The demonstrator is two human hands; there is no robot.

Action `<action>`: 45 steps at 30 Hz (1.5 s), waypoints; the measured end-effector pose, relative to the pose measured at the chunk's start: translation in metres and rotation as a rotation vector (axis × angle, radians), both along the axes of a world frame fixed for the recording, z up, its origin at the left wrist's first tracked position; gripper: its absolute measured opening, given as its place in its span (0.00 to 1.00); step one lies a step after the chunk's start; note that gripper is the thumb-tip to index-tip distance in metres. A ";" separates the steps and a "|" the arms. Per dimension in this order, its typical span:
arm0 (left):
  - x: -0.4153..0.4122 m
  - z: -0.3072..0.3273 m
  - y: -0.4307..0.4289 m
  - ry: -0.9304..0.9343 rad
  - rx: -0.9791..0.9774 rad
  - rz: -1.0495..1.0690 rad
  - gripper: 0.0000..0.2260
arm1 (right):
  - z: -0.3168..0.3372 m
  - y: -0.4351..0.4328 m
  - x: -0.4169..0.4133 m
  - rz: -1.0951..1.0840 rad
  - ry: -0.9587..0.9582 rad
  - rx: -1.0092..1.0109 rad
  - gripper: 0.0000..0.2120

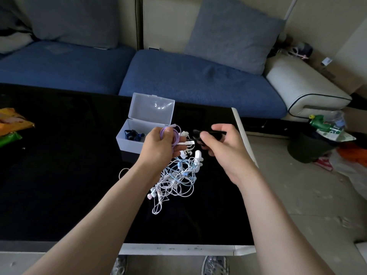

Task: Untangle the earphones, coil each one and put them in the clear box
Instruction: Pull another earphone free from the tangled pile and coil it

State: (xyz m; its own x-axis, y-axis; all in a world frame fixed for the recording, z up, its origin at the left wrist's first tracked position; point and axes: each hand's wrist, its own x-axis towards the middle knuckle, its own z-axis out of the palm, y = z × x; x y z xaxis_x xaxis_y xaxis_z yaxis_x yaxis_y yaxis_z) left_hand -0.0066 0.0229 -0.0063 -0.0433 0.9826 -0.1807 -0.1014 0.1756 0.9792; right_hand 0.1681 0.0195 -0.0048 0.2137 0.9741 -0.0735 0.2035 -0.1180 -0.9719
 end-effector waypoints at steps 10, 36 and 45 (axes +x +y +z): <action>0.009 0.004 0.005 -0.094 -0.012 -0.026 0.13 | 0.012 -0.001 -0.016 0.098 0.093 0.154 0.23; 0.004 0.003 0.008 -0.025 -0.008 0.030 0.13 | 0.016 -0.004 -0.026 0.243 -0.474 0.228 0.20; 0.001 0.008 0.007 -0.038 -0.017 -0.016 0.15 | 0.017 0.000 -0.025 0.148 -0.329 0.260 0.21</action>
